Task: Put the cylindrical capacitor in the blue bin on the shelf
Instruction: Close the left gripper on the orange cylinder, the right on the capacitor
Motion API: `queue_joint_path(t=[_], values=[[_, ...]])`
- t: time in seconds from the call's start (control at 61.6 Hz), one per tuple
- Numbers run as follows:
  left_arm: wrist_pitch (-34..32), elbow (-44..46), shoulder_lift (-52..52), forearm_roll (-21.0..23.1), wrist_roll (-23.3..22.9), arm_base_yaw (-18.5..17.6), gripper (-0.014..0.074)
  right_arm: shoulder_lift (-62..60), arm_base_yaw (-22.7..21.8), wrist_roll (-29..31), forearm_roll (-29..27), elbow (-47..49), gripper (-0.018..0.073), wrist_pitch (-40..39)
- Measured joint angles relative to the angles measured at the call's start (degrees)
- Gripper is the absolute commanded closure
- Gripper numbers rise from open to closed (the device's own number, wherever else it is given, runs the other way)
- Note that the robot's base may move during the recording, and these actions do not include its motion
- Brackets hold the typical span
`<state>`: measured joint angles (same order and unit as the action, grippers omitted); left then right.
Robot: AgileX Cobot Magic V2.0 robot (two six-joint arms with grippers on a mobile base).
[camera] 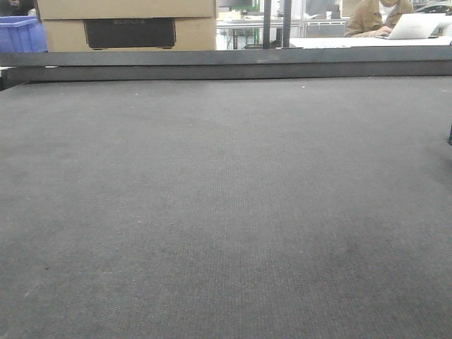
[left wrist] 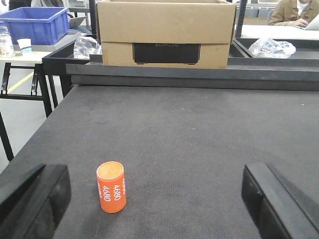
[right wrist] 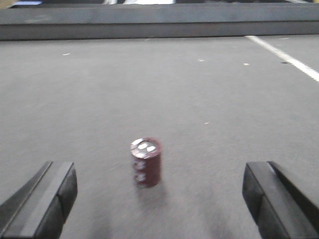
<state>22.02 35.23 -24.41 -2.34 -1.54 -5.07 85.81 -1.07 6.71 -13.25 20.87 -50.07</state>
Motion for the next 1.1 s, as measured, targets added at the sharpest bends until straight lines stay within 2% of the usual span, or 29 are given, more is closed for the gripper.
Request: queue_joint_path(t=[0.422, 0.909, 1.007, 1.104], values=[[0.0, 0.0, 0.0, 0.0, 0.0, 0.0, -0.0012, 19.2, -0.2, 0.0, -0.4, 14.4, -0.0009, -2.1], [0.0, 0.0, 0.0, 0.0, 0.0, 0.0, -0.0012, 29.9, -1.5, 0.0, -0.4, 23.8, -0.0007, -1.3], [0.0, 0.0, 0.0, 0.0, 0.0, 0.0, -0.0012, 30.8, -1.5, 0.0, 0.0, 25.0, 0.0069, -0.5], [0.0, 0.0, 0.0, 0.0, 0.0, 0.0, -0.0012, 31.5, -1.5, 0.0, 0.2, 25.5, 0.0231, -0.4]])
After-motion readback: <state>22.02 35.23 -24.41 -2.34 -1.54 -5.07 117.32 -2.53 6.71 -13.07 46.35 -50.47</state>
